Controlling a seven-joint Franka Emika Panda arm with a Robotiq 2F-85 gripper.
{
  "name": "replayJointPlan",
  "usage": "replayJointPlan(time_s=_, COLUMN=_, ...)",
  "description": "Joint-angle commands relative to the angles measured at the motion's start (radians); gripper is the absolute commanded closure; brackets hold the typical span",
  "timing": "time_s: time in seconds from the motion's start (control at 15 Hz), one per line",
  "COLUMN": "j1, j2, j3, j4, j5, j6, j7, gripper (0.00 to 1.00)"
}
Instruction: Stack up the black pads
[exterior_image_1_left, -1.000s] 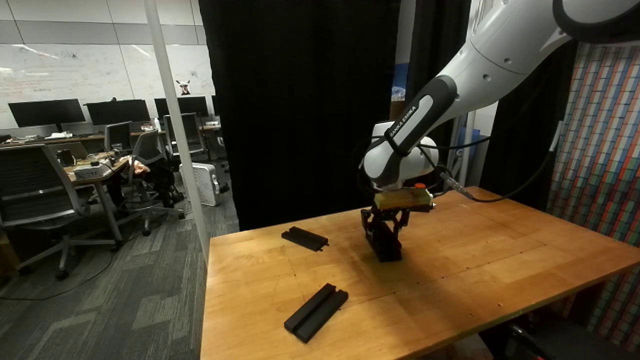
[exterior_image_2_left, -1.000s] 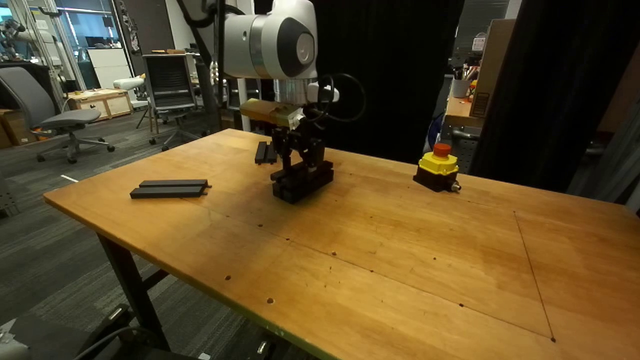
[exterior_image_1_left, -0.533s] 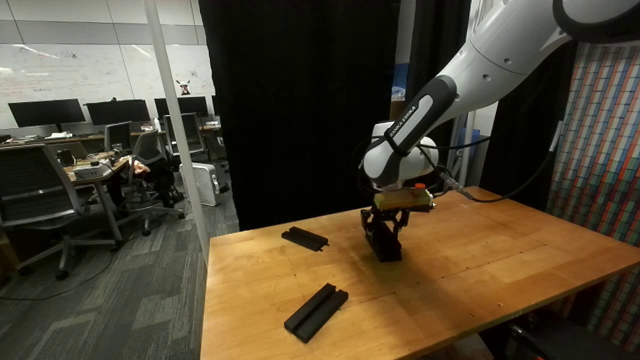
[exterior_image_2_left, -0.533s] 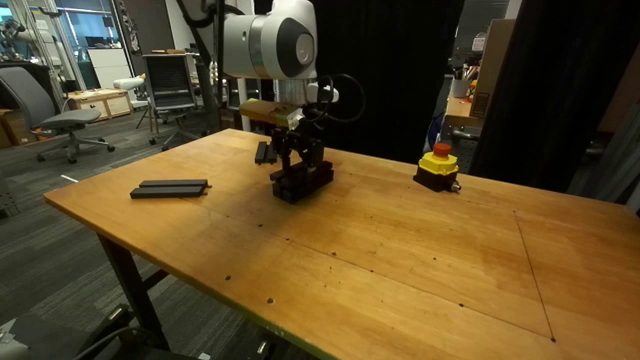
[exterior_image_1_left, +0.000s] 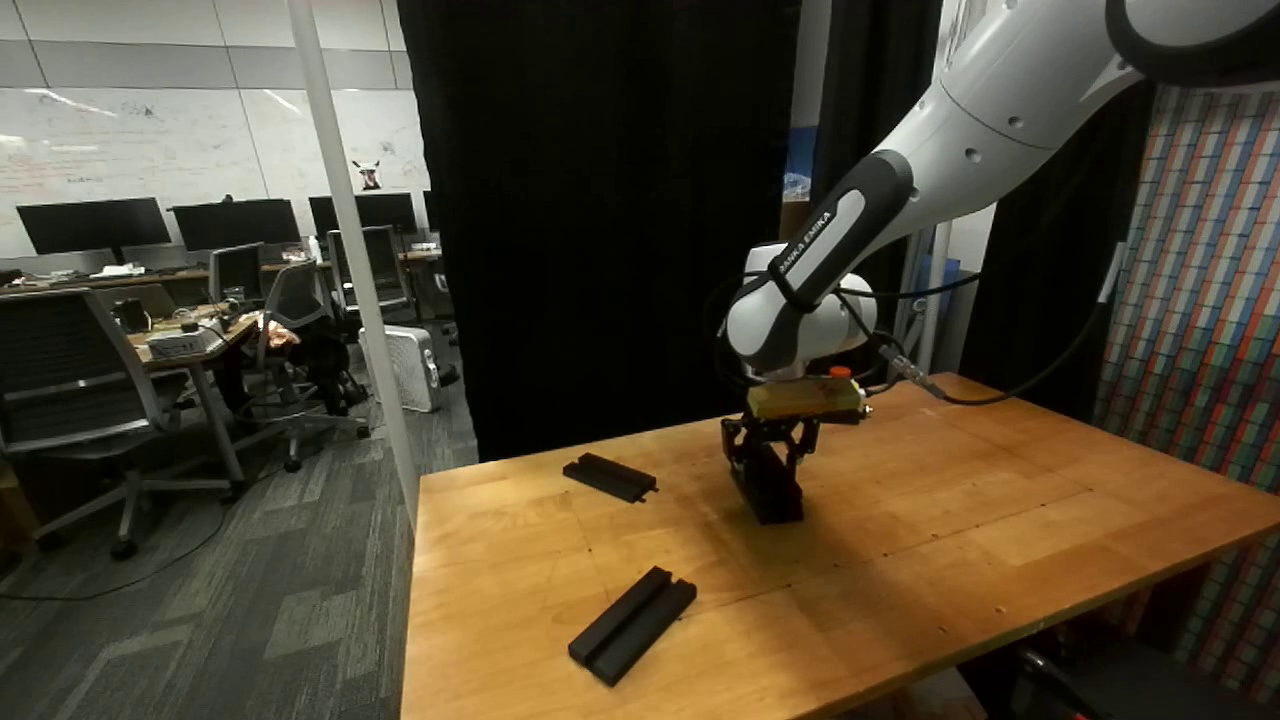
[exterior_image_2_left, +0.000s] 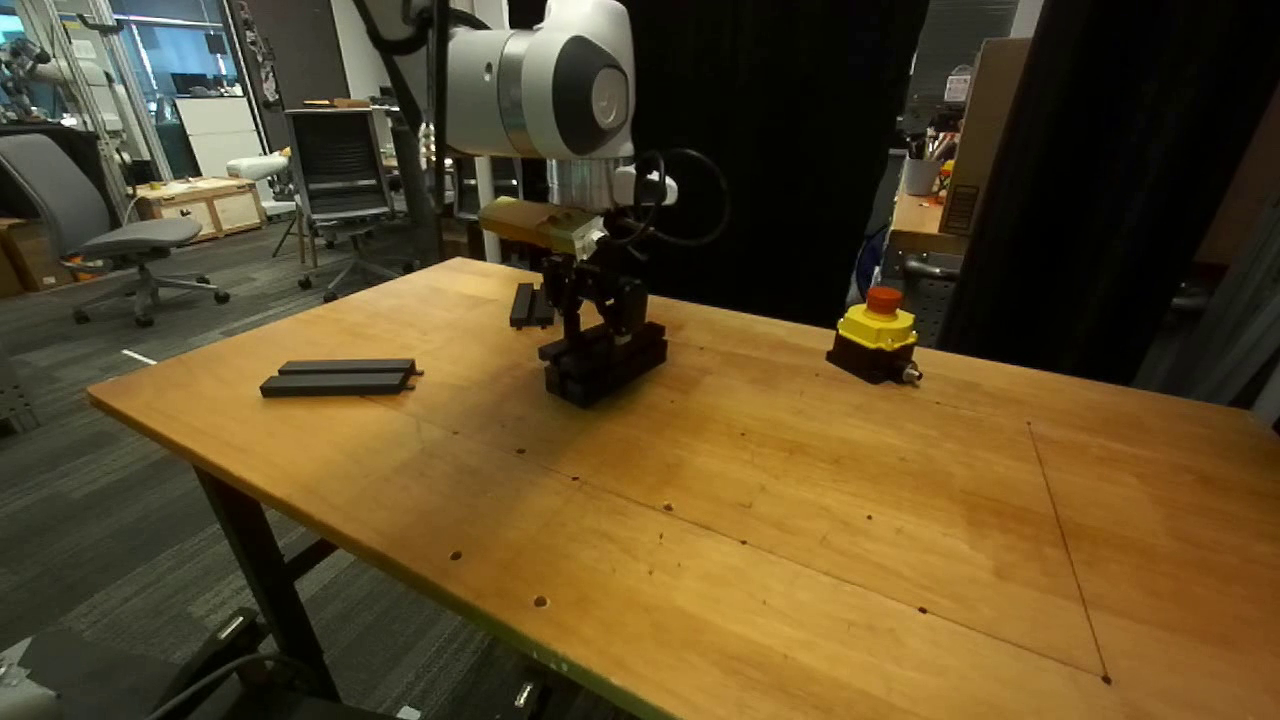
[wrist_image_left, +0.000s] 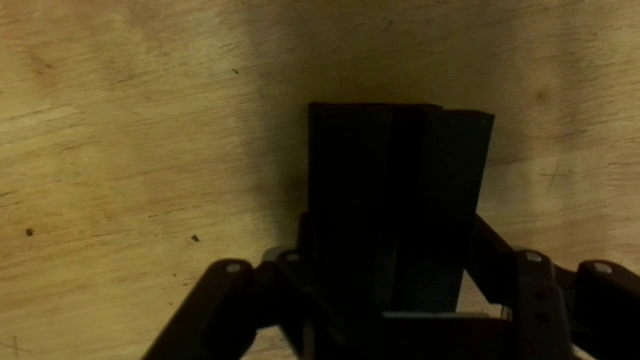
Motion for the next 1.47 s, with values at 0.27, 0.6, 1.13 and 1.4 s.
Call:
replayJointPlan(time_s=0.27, j1=-0.002, j2=-0.023, j3=0.006, j4=-0.006, j5=0.039, j6=0.003, j7=0.01, gripper=0.0)
replayJointPlan(time_s=0.6, j1=0.027, j2=-0.067, j3=-0.007, j4=0.03, j5=-0.054, j6=-0.034, j7=0.019, gripper=0.0)
replayJointPlan(time_s=1.13, j1=0.069, j2=0.016, j3=0.079, j4=0.285, j5=-0.132, j6=-0.193, j7=-0.155, gripper=0.0)
replayJointPlan(time_s=1.4, j1=0.086, j2=0.101, j3=0.113, j4=0.397, j5=-0.15, j6=-0.234, j7=-0.27, gripper=0.0)
